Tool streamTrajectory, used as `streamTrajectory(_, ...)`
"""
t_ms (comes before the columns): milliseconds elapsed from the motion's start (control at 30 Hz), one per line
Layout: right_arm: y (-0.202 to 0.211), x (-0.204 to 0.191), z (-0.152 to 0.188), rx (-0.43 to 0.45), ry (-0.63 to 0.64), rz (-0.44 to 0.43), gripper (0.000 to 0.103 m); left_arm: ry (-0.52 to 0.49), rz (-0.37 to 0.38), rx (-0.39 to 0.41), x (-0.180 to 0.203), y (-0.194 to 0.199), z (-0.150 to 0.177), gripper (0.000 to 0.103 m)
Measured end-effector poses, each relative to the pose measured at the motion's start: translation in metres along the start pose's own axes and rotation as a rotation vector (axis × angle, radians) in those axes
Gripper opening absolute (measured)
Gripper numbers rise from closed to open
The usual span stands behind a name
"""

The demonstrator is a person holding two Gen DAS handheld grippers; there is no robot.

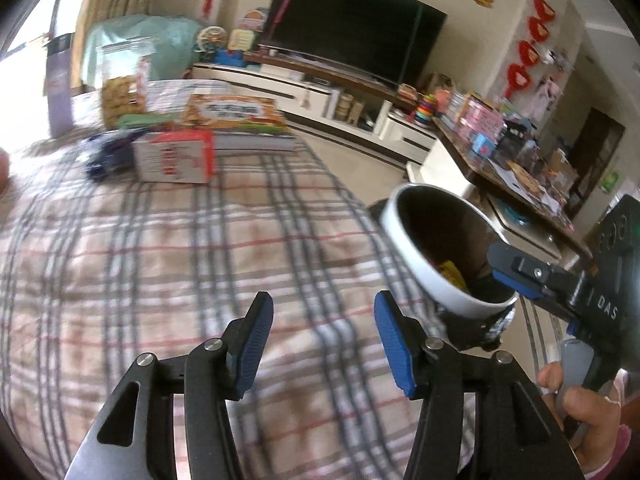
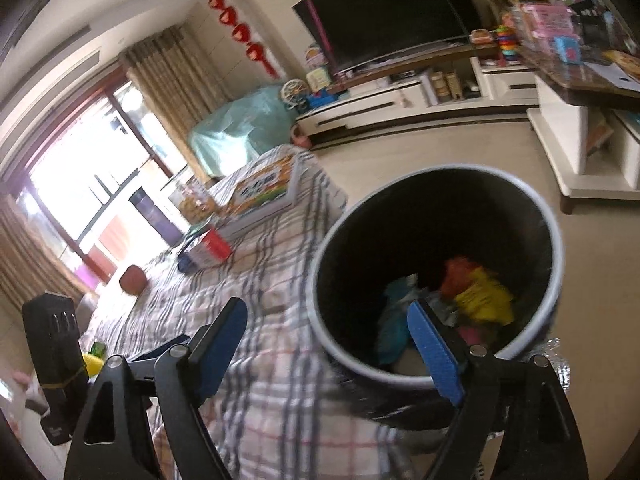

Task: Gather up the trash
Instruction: 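Move both open tools back over the bed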

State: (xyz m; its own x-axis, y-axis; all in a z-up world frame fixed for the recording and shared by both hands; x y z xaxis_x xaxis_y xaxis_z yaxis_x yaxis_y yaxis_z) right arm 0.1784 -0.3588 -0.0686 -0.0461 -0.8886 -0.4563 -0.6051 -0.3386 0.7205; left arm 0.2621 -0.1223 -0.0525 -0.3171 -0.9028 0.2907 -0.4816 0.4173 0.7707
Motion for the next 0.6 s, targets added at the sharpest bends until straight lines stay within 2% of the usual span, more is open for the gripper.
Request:
streamTrajectory(200,-0.019,-0.031,0.008,-0.041,0.048,-0.035,0.095,0.058,-0.056,0.024,-0.029,0.02,0.014,0.063)
streamTrajectory(367,-0.035,-0.054,0.013,-0.078,0.081,-0.061,0.097,0.095,-0.099,0.03,-0.05,0.035,0.027,0.063)
streamTrajectory(600,-0.058,-0.078,0.011,-0.107,0.119,-0.086,0.097,0.136,-0.155,0.043,-0.073,0.054,0.029,0.064)
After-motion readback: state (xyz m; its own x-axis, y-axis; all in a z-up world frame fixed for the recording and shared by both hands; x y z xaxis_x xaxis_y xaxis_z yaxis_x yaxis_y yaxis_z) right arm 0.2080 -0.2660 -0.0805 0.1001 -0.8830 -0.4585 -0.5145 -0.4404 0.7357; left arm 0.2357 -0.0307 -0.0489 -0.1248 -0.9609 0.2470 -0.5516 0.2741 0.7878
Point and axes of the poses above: each gripper's, at about its wrist camera, not at the fingertips, and y roughly against the way its jaws point, x to its right, z to its underside, the point moved 2 cm from there along -y, roughly the way its jaws point, and after that the axes turned 8 degrees about -x, right-handed, at the moved point
